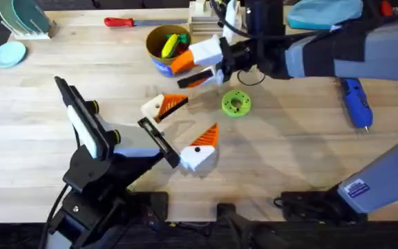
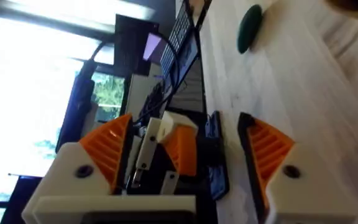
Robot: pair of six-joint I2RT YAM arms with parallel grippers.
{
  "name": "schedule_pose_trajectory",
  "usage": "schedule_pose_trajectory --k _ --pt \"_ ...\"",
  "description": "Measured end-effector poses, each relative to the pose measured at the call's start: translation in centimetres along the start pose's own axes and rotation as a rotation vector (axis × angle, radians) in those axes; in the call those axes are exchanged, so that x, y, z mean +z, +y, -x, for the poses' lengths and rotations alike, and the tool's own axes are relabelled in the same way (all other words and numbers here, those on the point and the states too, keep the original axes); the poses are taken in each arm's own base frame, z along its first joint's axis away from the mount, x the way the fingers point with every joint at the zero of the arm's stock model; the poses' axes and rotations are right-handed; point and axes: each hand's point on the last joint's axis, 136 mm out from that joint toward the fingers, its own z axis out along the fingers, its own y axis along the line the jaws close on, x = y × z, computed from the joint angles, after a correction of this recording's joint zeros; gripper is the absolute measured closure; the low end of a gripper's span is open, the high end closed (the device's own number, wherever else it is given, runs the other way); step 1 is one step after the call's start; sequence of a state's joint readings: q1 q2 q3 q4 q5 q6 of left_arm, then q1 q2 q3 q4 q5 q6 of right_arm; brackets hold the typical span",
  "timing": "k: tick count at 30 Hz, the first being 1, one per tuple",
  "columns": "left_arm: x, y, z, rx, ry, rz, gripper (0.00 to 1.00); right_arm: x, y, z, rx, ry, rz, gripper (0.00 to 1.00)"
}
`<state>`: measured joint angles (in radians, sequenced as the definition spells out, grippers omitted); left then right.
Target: Pick up the gripper from the table and insert it into the empty holder that is missing its gripper. Then pick up a screw, insert it into the mounting hole, and use the screwdriver to tighten it. Finally, clean up the table by picking up the vegetable and placing it into the bucket.
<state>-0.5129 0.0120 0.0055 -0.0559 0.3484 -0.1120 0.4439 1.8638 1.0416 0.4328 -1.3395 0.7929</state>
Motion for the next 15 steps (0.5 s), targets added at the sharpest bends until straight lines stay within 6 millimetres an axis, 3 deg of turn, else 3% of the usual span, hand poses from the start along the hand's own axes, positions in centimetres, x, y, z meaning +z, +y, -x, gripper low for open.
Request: schedule_pose_trajectory --k 9,12,15 --pt "-0.1 -1.7 -0.1 0.001 0.008 -0.101 0.008 -6.4 -1.1 4.9 -0.079 -0.27 -0.193 0.093" --pt "-0.2 -2.3 -0.1 0.002 0.011 -0.134 0.008 -8.0 -1.8 4.7 -0.051 -0.319 -0.308 0.09" --pt "-0.2 -2.8 -0.2 0.002 0.014 -0.166 0.008 -9.2 -3.0 2.9 -0.008 -0.316 -0.465 0.089"
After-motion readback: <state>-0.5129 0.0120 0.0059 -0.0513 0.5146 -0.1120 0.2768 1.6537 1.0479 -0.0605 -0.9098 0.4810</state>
